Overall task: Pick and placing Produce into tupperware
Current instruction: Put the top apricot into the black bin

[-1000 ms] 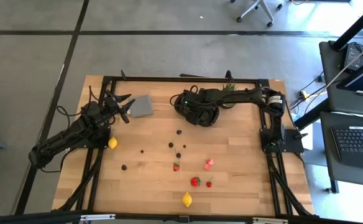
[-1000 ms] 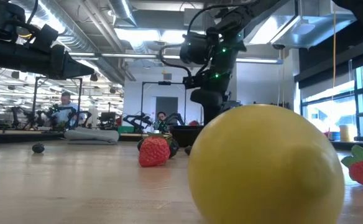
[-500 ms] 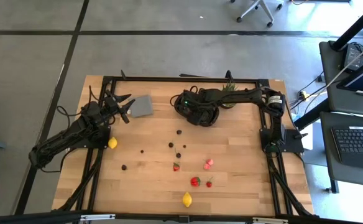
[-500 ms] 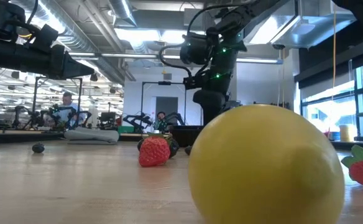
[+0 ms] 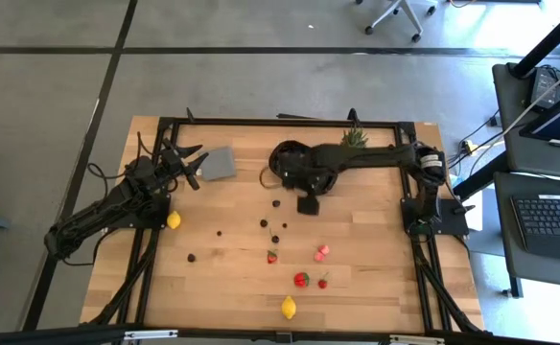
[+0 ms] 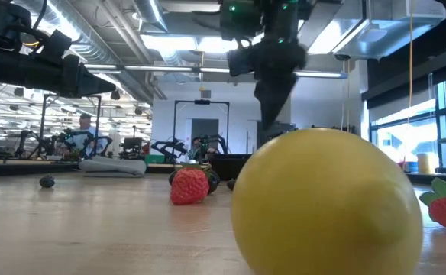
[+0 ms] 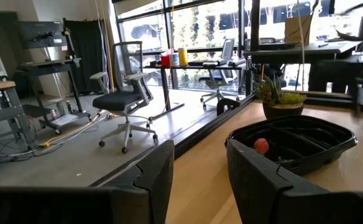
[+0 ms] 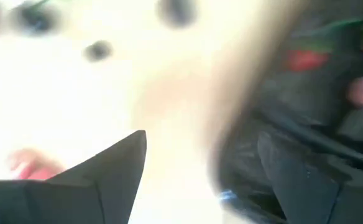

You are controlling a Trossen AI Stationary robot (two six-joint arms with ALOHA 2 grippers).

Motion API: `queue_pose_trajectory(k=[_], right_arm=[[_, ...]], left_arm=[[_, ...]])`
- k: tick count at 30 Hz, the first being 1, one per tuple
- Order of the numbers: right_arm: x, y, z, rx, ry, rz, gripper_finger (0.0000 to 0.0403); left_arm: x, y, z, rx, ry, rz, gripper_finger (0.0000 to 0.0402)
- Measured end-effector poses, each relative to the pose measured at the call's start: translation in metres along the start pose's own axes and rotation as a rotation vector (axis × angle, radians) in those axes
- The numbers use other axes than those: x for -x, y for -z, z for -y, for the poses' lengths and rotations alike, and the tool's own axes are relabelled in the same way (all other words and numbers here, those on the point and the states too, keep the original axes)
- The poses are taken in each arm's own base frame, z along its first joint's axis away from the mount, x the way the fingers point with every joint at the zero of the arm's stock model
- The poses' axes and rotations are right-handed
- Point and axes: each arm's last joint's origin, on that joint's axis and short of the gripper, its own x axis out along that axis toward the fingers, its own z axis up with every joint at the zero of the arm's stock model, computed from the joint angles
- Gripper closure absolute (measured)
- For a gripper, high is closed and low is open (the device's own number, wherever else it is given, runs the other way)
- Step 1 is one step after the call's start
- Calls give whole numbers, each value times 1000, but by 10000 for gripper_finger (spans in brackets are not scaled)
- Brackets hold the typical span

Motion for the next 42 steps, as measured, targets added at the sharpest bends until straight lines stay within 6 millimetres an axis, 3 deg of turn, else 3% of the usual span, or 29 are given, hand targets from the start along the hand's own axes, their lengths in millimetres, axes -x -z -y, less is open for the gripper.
queue_pose_trajectory(k=[6, 10, 21, 25, 42], right_arm=[[-25, 13, -57, 50, -44, -45, 92], [-33, 25, -90, 103, 54, -73, 95], [-44, 58, -159, 297, 143, -87, 123], [-55, 66, -167, 330, 174, -63, 131], [-79, 76, -163, 291, 115, -39, 132]], left_arm=[[0, 0, 0, 0, 0, 1, 261], [0, 0, 0, 0, 0, 0, 261], [0, 0, 0, 0, 0, 0, 261], [0, 0, 0, 2, 0, 0, 261], [0, 0, 0, 3, 0, 0, 261]])
